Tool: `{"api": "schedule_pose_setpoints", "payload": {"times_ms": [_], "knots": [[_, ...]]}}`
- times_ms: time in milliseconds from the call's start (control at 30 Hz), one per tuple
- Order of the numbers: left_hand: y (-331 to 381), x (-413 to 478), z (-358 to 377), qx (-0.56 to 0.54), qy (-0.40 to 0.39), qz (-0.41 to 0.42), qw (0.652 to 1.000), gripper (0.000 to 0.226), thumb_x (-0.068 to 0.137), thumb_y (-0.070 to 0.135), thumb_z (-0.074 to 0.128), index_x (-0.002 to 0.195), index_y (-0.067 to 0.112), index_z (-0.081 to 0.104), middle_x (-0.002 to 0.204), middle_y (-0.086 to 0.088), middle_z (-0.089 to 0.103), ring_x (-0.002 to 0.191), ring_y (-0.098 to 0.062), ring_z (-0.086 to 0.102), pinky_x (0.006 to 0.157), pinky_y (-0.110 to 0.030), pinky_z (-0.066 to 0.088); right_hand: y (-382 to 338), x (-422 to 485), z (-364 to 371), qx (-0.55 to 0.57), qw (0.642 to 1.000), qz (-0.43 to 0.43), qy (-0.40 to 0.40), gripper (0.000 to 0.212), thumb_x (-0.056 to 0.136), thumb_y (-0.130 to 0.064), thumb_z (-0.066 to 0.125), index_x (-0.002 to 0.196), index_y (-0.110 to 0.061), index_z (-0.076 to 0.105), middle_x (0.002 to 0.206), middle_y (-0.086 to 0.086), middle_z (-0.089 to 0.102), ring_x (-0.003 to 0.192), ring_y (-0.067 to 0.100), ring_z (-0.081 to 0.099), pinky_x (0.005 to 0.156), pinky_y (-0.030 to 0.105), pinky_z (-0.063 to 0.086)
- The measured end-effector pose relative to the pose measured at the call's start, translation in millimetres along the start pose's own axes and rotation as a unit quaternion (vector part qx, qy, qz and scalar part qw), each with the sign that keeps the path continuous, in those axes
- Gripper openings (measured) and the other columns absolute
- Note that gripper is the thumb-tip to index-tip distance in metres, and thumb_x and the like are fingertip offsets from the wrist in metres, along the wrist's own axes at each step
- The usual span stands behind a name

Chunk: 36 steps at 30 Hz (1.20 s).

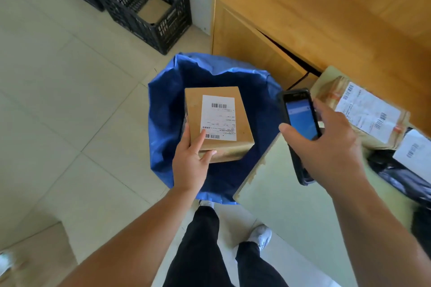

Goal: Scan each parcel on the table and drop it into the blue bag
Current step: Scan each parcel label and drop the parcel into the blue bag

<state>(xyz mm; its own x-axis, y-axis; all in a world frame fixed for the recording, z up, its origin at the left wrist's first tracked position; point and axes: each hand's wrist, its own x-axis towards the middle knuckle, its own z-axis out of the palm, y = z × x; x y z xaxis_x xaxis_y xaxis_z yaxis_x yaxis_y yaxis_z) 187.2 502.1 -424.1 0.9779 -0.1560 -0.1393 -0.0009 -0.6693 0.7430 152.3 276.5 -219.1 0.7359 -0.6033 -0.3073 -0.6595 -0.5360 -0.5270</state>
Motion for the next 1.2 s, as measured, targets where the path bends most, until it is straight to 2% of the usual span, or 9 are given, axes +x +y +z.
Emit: {"api": "schedule_pose_setpoints", "payload": {"times_ms": [67,133,200,300,500,800,900,1033,1200], "knots": [[4.4,13.2,19.3,-0.003,-0.02,0.016,1.0,0.073,0.085,0.019,0.083,0.15,0.027,0.05,0.168,-0.007,0.026,0.15,-0.022,0.038,0.114,-0.031,0.041,3.2,4.6,1.6,-0.005,1.0,0.007,0.002,0.039,0.078,-0.056,0.068,0.109,-0.041,0.048,0.098,-0.011,0.051,0.088,0.017,0.055,0.066,0.031,0.04],[14.8,29.0,37.8,0.008,-0.085,0.014,0.996,0.092,0.087,0.023,0.081,0.16,0.034,0.027,0.172,-0.01,0.01,0.157,-0.025,0.02,0.121,-0.041,0.035,7.5,8.1,4.8,-0.019,1.0,0.014,0.004,0.041,0.077,-0.058,0.067,0.109,-0.038,0.052,0.096,-0.01,0.051,0.085,0.019,0.056,0.062,0.029,0.038],[27.7,42.6,50.7,0.048,-0.117,0.008,0.992,0.099,0.088,0.034,0.079,0.16,0.04,0.012,0.172,-0.013,0.0,0.158,-0.033,0.01,0.121,-0.056,0.031,9.9,9.2,6.8,-0.033,0.999,0.02,0.002,0.044,0.076,-0.06,0.066,0.111,-0.036,0.054,0.096,-0.006,0.054,0.084,0.02,0.056,0.06,0.027,0.037],[51.6,55.9,46.6,0.118,-0.094,0.048,0.987,0.084,0.093,0.047,0.067,0.16,0.032,0.02,0.171,-0.014,0.008,0.157,-0.039,0.012,0.117,-0.065,0.025,13.8,9.0,7.9,-0.046,0.999,0.025,-0.01,0.051,0.073,-0.063,0.063,0.113,-0.032,0.054,0.094,-0.002,0.056,0.084,0.022,0.058,0.062,0.029,0.039],[85.9,74.4,7.6,0.184,-0.055,0.12,0.974,0.077,0.093,0.059,0.053,0.159,0.03,0.027,0.169,-0.009,0.024,0.156,-0.036,0.018,0.117,-0.068,0.025,11.6,4.0,4.9,-0.059,0.998,0.033,-0.019,0.074,0.074,-0.063,0.065,0.136,-0.03,0.044,0.115,-0.002,0.049,0.103,0.02,0.049,0.078,0.032,0.037],[129.0,63.3,-10.0,0.218,-0.072,0.161,0.96,0.079,0.094,0.062,0.053,0.159,0.03,0.023,0.166,-0.006,0.03,0.155,-0.029,0.024,0.118,-0.066,0.028,34.1,-14.9,-29.6,-0.028,0.999,0.039,0.01,0.067,0.075,-0.06,0.066,0.132,-0.031,0.046,0.109,-0.003,0.048,0.098,0.018,0.047,0.078,0.031,0.037],[157.2,49.3,2.2,0.219,-0.081,0.205,0.951,0.083,0.092,0.061,0.056,0.16,0.03,0.019,0.164,-0.006,0.034,0.152,-0.028,0.031,0.116,-0.062,0.034,62.6,-28.3,-50.5,-0.001,0.998,0.054,0.031,0.07,0.076,-0.054,0.07,0.136,-0.031,0.044,0.115,-0.002,0.048,0.099,0.015,0.044,0.08,0.027,0.035],[206.8,16.3,36.0,0.183,-0.109,0.262,0.941,0.089,0.091,0.06,0.059,0.161,0.028,0.016,0.163,-0.006,0.038,0.15,-0.024,0.033,0.118,-0.049,0.035,117.5,-55.6,-82.8,0.03,0.992,0.11,0.061,0.081,0.077,-0.054,0.071,0.146,-0.025,0.039,0.126,0.002,0.048,0.114,0.021,0.047,0.082,0.027,0.033],[264.5,-42.8,96.6,0.163,-0.164,0.327,0.916,0.09,0.092,0.058,0.06,0.162,0.029,0.011,0.167,-0.001,0.029,0.148,-0.022,0.033,0.118,-0.046,0.035,194.6,-92.3,-124.2,0.038,0.979,0.168,0.106,0.089,0.078,-0.059,0.068,0.151,-0.025,0.031,0.137,0.001,0.043,0.124,0.021,0.044,0.091,0.032,0.037]]}}
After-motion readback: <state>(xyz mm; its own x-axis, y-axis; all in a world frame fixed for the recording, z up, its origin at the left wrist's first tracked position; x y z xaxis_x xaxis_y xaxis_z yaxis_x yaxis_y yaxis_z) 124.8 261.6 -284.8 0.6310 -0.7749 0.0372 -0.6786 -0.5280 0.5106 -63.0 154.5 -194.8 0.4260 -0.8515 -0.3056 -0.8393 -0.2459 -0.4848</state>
